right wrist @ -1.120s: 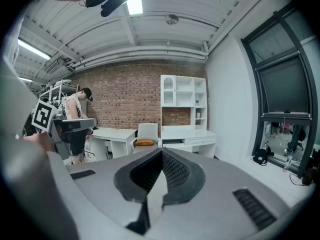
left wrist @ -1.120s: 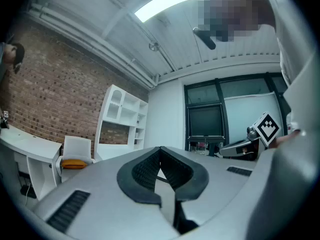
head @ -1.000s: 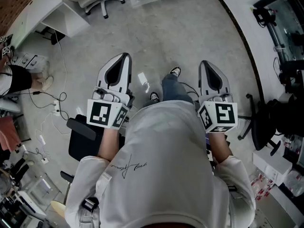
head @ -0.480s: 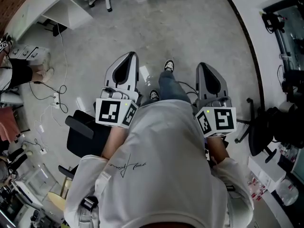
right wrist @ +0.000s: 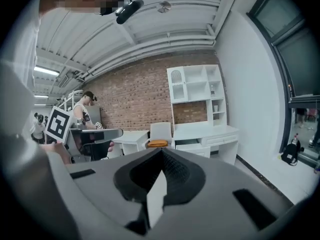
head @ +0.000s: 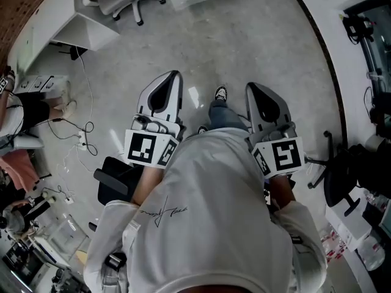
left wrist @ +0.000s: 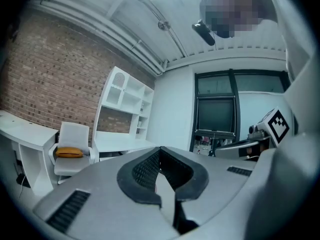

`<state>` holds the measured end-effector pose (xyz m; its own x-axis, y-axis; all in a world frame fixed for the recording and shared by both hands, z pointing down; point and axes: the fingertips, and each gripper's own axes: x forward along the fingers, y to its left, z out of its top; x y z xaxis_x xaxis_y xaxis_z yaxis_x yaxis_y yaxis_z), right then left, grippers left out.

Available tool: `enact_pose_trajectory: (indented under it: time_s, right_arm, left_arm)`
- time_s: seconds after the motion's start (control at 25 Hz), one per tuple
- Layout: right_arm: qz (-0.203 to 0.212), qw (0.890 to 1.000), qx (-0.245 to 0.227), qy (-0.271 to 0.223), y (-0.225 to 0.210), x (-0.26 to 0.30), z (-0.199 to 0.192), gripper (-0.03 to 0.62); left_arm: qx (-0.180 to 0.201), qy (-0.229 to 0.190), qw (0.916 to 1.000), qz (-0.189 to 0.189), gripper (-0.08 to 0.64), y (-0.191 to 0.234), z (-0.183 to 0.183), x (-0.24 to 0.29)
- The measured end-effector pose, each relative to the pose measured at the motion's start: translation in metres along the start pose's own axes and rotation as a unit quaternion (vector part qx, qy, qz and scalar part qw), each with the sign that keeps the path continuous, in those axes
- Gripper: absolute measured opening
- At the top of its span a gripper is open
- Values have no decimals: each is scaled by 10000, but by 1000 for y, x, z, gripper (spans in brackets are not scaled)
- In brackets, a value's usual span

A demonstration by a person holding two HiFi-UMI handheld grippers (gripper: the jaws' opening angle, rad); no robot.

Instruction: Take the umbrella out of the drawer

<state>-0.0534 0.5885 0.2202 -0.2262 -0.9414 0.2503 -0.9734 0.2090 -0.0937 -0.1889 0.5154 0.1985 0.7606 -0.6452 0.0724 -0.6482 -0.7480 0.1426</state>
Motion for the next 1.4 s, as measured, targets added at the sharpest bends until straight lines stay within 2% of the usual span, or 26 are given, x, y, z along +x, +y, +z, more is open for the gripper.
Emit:
enact_pose_trajectory:
  time_s: [0.32, 0.52, 0.72, 0.96, 1.08, 1.28, 1.4]
  right_arm:
    - [-50, 9998, 177, 0, -86, 49, 19, 23]
    - [-170, 9998, -18, 70, -127, 77, 22, 25]
    - [28, 10000, 45, 64, -141, 97, 25, 23]
    - [-101, 9998, -148, -71, -159, 101, 33, 23]
    - [-128, 9998, -86, -147, -165, 103, 34, 23]
    - [-209, 9996, -184, -107, -172, 116, 34, 23]
    - [-229, 9995, -207, -59, -181, 130, 36, 23]
  left_arm:
    - [-44, 42, 9999, 98, 15, 19, 22, 85]
    - [37, 46, 9998, 192, 16, 27, 31, 130]
    - [10, 59, 9996, 294, 15, 31, 33, 155]
    - [-90, 130, 9996, 251, 15, 26, 29, 176]
    - [-164, 224, 9994, 228, 15, 26, 23, 183]
    - [-398, 287, 9984, 271, 15, 40, 17, 196]
    - [-406, 291, 9984, 253, 15, 49, 16, 212]
